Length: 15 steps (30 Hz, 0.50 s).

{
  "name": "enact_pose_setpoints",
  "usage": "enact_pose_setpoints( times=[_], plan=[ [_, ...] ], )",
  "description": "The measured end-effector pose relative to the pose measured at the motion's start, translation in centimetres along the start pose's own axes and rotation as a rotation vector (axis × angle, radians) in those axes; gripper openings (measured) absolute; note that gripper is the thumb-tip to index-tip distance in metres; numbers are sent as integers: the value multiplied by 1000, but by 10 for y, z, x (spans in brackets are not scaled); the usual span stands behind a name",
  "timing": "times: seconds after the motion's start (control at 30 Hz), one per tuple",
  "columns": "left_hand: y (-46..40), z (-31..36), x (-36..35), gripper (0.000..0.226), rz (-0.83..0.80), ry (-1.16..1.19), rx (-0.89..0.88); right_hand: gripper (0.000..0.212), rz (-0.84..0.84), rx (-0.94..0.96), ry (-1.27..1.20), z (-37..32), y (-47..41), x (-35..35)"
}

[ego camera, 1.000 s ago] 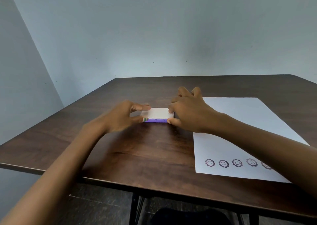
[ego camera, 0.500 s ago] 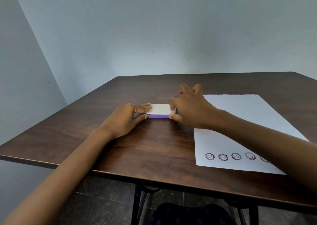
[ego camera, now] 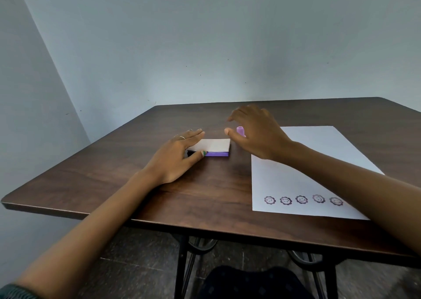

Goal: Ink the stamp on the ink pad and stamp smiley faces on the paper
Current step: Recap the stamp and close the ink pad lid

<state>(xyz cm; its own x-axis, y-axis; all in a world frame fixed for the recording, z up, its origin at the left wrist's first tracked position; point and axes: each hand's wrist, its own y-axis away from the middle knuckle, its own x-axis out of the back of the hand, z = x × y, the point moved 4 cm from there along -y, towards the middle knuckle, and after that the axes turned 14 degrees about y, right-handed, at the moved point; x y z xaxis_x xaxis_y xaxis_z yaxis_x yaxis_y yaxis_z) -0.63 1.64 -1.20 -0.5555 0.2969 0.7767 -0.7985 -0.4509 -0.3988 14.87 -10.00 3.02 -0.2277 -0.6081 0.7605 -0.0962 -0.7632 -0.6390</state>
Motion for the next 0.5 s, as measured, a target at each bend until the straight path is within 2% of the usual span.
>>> enact_pose_setpoints(
  times=[0.27, 0.5],
  plan=[
    [-6, 18, -11, 55, 64, -50, 58, 45, 8, -135, -4, 34, 30, 3],
    [-13, 31, -26, 57, 48, -101, 52, 51, -158, -158, 50, 51, 35, -19]
  ],
)
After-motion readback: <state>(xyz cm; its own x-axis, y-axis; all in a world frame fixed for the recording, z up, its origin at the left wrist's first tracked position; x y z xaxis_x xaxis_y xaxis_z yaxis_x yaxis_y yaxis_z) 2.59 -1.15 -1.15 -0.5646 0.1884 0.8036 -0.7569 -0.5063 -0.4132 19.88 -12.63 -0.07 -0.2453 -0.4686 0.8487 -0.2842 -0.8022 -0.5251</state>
